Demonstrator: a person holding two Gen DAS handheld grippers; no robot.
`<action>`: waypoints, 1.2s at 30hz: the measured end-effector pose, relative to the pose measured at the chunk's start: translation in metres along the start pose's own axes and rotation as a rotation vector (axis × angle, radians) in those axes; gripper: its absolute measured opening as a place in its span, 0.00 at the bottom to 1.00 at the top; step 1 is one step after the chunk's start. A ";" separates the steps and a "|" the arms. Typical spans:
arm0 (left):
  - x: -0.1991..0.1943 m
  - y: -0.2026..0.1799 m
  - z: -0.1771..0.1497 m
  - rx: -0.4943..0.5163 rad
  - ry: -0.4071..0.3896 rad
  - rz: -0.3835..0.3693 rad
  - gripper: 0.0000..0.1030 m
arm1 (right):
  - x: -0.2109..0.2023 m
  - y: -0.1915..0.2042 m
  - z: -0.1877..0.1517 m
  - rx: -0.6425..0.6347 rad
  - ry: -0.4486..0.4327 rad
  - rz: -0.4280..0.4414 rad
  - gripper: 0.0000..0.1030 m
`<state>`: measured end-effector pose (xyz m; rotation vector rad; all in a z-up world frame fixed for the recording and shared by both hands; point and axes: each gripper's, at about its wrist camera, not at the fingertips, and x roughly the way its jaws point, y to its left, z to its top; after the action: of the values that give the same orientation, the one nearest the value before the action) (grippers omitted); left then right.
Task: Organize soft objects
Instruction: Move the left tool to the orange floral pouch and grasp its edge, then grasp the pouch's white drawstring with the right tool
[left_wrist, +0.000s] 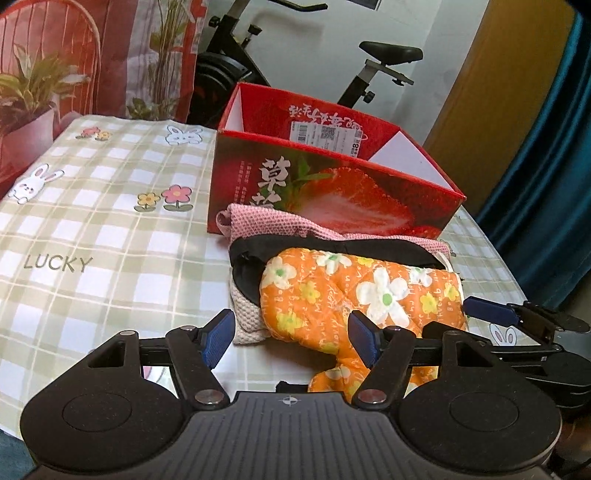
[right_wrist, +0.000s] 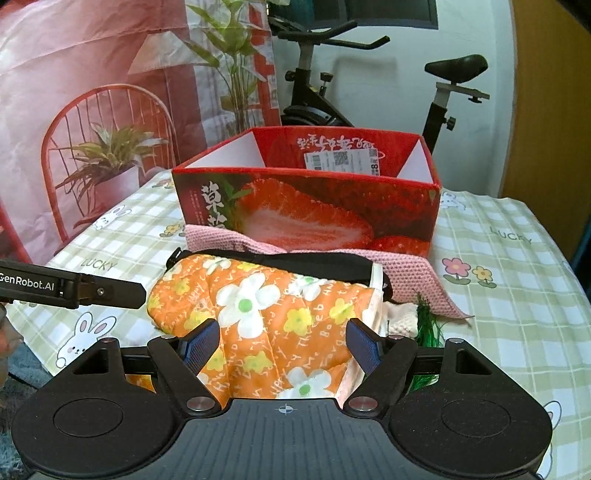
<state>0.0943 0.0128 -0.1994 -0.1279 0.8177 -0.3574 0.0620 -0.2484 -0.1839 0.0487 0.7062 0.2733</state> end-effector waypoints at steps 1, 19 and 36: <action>0.001 0.000 0.000 0.000 0.006 -0.005 0.67 | 0.001 0.000 -0.001 -0.001 0.005 0.000 0.70; 0.040 0.011 0.014 -0.057 0.101 -0.045 0.62 | 0.006 -0.008 -0.010 0.035 0.032 -0.027 0.72; 0.038 0.029 0.008 -0.123 0.017 0.035 0.17 | 0.007 -0.007 -0.010 0.026 0.027 -0.008 0.70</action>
<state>0.1317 0.0257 -0.2277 -0.2251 0.8580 -0.2756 0.0623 -0.2541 -0.1974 0.0670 0.7365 0.2572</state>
